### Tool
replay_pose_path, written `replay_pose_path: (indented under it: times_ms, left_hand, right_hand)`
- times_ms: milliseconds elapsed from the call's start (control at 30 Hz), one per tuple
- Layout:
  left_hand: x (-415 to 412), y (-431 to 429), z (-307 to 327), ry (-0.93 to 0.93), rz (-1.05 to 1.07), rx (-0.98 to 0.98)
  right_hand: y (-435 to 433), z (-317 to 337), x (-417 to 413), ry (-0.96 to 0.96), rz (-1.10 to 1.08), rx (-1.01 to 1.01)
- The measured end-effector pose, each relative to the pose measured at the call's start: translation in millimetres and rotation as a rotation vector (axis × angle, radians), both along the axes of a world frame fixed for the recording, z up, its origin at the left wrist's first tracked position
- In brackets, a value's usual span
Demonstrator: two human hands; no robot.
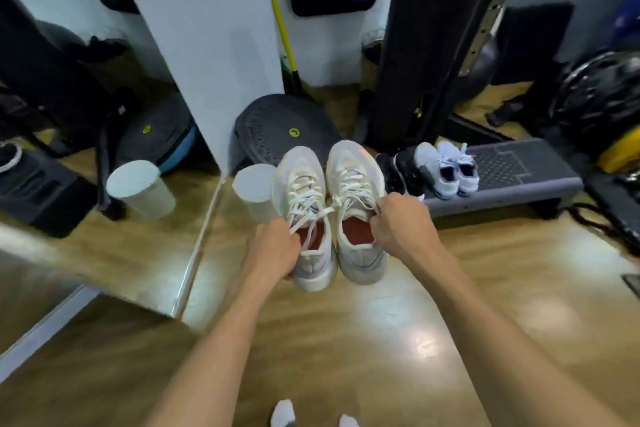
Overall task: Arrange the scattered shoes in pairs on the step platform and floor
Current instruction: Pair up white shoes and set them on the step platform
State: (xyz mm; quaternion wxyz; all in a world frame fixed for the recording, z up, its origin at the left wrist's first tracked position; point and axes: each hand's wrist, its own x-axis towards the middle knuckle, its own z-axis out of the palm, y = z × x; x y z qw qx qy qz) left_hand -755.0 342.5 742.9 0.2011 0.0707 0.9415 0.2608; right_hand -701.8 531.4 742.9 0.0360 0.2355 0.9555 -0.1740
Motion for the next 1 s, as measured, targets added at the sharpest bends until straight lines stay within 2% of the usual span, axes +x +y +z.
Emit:
replay_pose_path:
  times_ms: [167, 367, 600, 833, 1000]
  left_hand:
    - [-9, 122, -19, -0.006, -0.166, 0.002]
    - [-30, 253, -42, 0.036, -0.326, -0.052]
    - [-42, 417, -52, 0.008, -0.471, -0.025]
    - [-47, 575, -69, -0.046, -0.498, -0.034]
    - [-56, 662, -89, -0.132, -0.420, -0.028]
  right_hand:
    - [108, -11, 24, -0.040, -0.212, -0.009]
    - [219, -21, 30, -0.065, -0.339, 0.063]
    - [361, -17, 39, -0.077, -0.530, 0.026]
    - [519, -48, 33, -0.072, -0.514, -0.002]
    - [620, -73, 14, -0.123, -0.428, 0.007]
